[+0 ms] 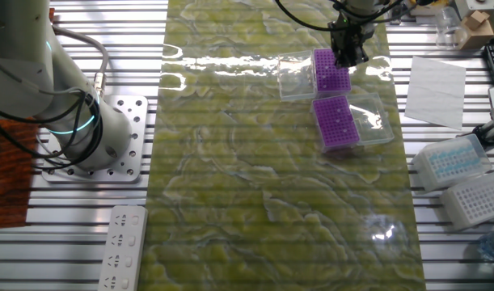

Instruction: Transfer all small pipette tips from one holder to another

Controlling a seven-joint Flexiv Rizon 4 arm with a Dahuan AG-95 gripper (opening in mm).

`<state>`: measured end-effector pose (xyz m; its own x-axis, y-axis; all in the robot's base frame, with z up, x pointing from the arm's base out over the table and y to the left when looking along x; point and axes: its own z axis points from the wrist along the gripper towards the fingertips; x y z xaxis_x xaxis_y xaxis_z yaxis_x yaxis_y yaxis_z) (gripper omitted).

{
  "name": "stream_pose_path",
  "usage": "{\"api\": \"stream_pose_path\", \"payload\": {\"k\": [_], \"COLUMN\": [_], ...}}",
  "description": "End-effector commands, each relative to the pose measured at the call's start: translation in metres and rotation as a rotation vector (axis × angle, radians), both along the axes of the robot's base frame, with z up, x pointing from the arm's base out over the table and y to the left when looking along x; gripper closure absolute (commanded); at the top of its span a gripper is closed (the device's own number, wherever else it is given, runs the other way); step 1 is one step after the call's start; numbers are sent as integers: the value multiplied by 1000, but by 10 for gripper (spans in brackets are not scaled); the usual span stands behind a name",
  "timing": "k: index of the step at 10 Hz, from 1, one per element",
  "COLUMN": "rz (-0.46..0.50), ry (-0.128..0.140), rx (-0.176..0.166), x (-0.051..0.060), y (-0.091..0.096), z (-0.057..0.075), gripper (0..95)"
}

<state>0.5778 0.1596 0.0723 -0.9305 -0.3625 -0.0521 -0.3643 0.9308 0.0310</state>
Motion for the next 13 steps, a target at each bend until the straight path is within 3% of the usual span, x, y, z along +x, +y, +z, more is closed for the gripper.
{"api": "stream_pose_path", "payload": {"k": [1, 2, 4, 7, 8, 10, 13], "rz": [12, 38, 69, 184, 212, 315, 376], "ry": [-13, -19, -20, -13, -5, 3, 4], "rx": [0, -1, -9, -29, -35, -39, -40], "x": [1, 1, 1, 6, 7, 4, -4], "y": [0, -1, -1, -17, -25, -60, -88], "z": [-2, -3, -3, 1, 3, 5, 4], "gripper": [950, 950, 570, 570, 760, 760, 760]}}
